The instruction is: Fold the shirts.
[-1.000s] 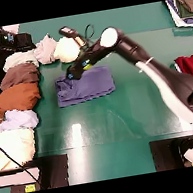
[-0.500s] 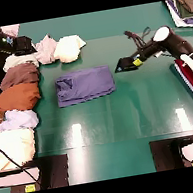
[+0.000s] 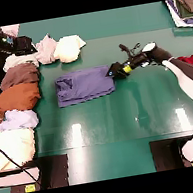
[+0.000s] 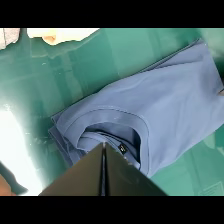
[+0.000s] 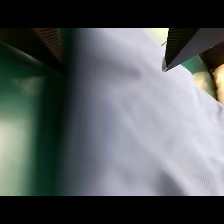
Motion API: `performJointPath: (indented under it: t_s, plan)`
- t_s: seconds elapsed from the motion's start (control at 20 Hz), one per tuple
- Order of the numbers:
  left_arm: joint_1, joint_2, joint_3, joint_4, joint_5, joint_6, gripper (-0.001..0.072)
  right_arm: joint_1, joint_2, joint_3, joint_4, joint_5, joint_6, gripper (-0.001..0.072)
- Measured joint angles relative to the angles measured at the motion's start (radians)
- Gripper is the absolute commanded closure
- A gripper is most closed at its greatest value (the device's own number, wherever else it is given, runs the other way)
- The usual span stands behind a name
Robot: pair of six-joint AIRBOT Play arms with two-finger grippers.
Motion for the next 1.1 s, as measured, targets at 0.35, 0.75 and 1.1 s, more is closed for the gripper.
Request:
performJointPath:
  t_s: [0.35, 0.75, 1.1]
  plan:
    - [0.0, 0.0, 0.0, -0.011, -0.002, 0.0, 0.0684, 0.099, -0.091, 0.157, 0.005, 0.013, -0.012, 0.0698]
    - [-0.091, 0.0, 0.0, -0.026, 0.003, 0.0, 0.0684, -0.07, 0.161, 0.095, -0.172, 0.092, 0.04, 0.0698]
    - [-0.205, 0.0, 0.0, -0.027, 0.052, 0.008, 0.0683, -0.511, 0.46, -0.069, -0.31, 0.076, 0.072, 0.0698]
